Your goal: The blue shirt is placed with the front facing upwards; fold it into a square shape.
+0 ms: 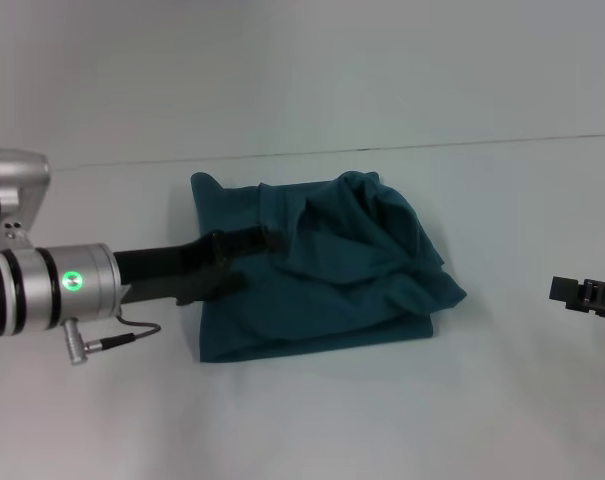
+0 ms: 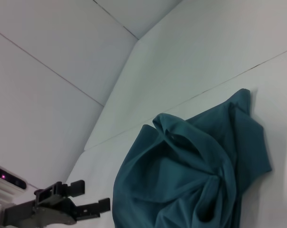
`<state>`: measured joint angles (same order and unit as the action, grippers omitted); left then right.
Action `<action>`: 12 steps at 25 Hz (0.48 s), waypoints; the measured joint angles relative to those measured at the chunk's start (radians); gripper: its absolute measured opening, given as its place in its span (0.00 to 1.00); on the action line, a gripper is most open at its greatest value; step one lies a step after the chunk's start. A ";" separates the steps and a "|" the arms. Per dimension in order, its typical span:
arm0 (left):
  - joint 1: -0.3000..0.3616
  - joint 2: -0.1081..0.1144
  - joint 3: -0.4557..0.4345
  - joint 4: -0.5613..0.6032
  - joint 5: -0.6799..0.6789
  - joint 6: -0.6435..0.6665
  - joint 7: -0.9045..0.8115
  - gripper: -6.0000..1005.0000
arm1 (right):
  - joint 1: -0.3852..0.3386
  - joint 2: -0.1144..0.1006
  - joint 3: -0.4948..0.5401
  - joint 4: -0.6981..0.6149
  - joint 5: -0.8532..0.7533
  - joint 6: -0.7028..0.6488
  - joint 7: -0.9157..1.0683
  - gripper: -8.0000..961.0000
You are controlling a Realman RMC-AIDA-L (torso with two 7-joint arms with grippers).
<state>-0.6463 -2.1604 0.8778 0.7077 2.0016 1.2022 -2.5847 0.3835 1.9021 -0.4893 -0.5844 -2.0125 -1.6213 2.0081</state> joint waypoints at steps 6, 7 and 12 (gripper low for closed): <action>-0.056 -0.001 -0.002 -0.098 -0.020 -0.051 0.016 0.93 | -0.001 0.000 0.001 0.000 0.000 0.007 -0.001 0.92; -0.067 -0.001 -0.002 -0.109 -0.021 -0.060 0.018 0.93 | -0.001 0.000 -0.001 0.000 0.000 0.010 -0.001 0.92; -0.107 -0.001 0.002 -0.144 -0.021 -0.089 0.021 0.93 | 0.000 0.001 -0.004 0.000 0.000 0.016 -0.002 0.92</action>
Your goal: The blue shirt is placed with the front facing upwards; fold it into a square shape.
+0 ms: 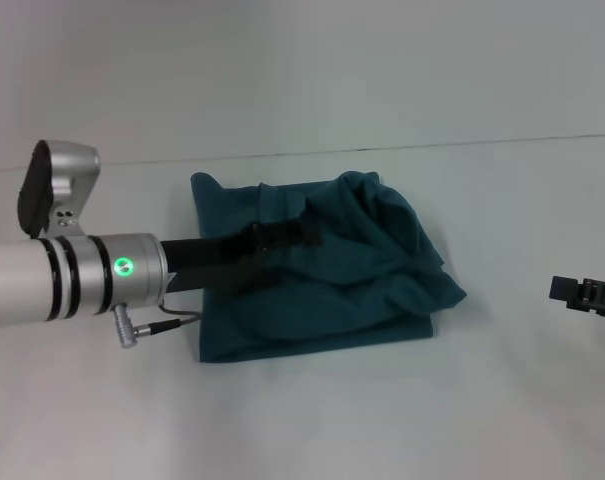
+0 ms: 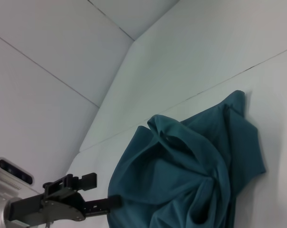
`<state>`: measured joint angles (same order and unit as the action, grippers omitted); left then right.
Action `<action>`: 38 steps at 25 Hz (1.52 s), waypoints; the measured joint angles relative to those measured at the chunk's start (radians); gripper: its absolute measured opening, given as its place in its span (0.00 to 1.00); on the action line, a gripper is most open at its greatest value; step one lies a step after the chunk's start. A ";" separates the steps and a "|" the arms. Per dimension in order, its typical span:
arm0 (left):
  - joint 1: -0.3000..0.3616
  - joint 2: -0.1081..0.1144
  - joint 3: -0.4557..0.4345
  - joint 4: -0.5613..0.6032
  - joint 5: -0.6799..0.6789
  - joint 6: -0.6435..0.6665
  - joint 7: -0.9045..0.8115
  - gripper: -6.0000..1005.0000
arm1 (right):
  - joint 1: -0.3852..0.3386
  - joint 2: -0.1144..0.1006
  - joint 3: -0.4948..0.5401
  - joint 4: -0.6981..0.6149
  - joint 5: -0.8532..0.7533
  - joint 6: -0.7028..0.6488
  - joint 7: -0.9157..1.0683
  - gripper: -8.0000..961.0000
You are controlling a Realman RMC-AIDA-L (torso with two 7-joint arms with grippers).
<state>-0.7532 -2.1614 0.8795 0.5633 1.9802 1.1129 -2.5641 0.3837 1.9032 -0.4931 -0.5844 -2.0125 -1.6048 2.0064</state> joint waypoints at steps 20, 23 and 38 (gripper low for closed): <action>-0.060 0.000 0.004 -0.116 0.005 -0.137 0.009 0.73 | -0.006 0.004 -0.001 0.001 0.000 -0.002 0.001 0.92; -0.055 -0.001 0.002 -0.115 0.003 -0.136 0.009 0.60 | -0.006 0.005 -0.001 0.001 0.000 -0.002 0.001 0.92; -0.051 -0.001 0.005 -0.110 -0.033 -0.133 0.023 0.11 | -0.009 0.007 -0.001 0.002 0.000 0.000 0.000 0.92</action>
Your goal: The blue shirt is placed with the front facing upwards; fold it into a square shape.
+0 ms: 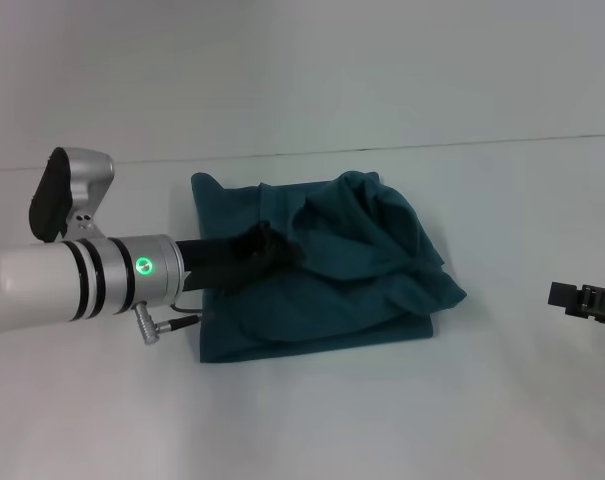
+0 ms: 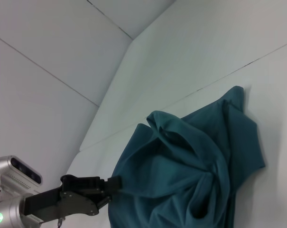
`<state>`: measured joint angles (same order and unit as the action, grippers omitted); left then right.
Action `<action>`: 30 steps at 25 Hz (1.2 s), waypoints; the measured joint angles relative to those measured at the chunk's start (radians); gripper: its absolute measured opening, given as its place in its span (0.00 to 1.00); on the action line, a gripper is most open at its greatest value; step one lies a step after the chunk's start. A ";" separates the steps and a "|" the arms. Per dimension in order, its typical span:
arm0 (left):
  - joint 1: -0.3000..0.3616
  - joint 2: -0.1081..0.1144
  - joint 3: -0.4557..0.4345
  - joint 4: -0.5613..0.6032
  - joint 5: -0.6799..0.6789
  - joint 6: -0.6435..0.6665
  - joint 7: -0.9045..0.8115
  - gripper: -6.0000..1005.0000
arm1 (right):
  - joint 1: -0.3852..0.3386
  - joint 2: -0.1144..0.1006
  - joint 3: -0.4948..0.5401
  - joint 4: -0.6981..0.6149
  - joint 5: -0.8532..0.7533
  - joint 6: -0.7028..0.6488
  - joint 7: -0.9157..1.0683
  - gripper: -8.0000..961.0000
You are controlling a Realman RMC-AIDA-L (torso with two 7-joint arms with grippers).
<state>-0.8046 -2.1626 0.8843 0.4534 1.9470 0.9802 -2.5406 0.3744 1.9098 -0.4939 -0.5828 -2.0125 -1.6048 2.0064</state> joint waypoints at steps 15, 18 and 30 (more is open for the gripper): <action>-0.138 -0.004 0.007 -0.123 -0.365 0.074 0.287 0.10 | 0.010 0.003 0.000 0.001 0.000 0.000 0.000 0.92; -0.133 -0.001 0.002 -0.127 -0.371 0.058 0.296 0.13 | 0.010 0.004 0.000 0.002 -0.006 0.004 0.000 0.92; -0.100 -0.002 -0.018 -0.100 -0.383 0.076 0.342 0.40 | 0.020 0.006 0.000 0.002 -0.011 0.018 0.000 0.92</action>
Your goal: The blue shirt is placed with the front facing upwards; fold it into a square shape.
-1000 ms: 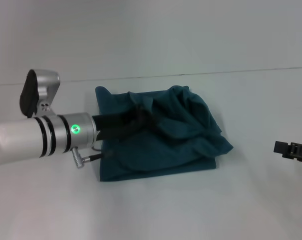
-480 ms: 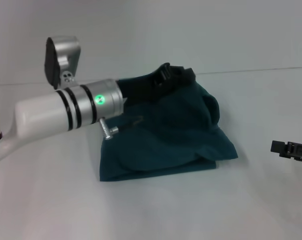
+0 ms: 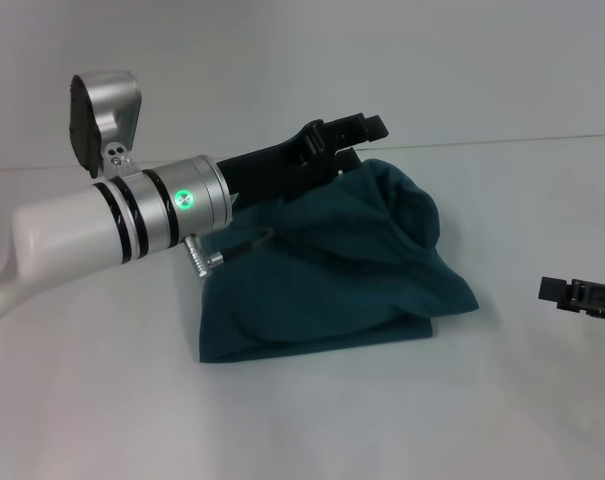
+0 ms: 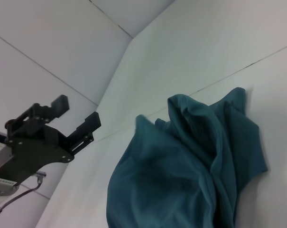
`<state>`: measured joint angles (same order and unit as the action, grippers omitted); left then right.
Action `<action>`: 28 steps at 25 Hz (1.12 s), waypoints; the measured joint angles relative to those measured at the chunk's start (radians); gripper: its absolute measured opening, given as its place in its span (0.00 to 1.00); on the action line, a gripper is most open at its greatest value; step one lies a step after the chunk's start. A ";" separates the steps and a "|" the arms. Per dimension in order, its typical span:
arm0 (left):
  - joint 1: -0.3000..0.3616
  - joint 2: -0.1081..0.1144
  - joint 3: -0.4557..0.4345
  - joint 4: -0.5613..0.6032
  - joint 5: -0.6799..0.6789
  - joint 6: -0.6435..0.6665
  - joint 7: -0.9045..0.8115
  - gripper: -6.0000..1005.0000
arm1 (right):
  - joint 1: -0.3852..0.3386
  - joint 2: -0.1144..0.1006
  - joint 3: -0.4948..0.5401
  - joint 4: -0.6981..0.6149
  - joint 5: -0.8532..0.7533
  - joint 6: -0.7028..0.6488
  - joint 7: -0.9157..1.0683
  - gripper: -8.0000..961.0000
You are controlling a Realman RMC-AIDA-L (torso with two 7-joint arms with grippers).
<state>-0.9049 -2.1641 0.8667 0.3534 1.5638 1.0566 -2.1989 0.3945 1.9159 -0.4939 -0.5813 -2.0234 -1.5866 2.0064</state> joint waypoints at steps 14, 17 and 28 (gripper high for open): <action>0.212 0.059 0.000 0.251 0.321 0.086 -0.117 0.93 | 0.000 0.000 0.000 0.000 0.000 -0.001 0.000 0.92; 0.234 0.053 0.001 0.306 0.367 0.085 -0.093 0.94 | 0.000 0.000 0.000 0.000 0.000 0.000 0.000 0.92; 0.231 0.005 0.020 0.349 0.555 -0.048 -0.081 0.94 | -0.002 0.000 0.000 0.000 0.000 -0.001 0.002 0.92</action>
<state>-0.6735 -2.1592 0.8870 0.7021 2.1190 1.0087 -2.2796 0.3927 1.9159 -0.4939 -0.5813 -2.0234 -1.5874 2.0089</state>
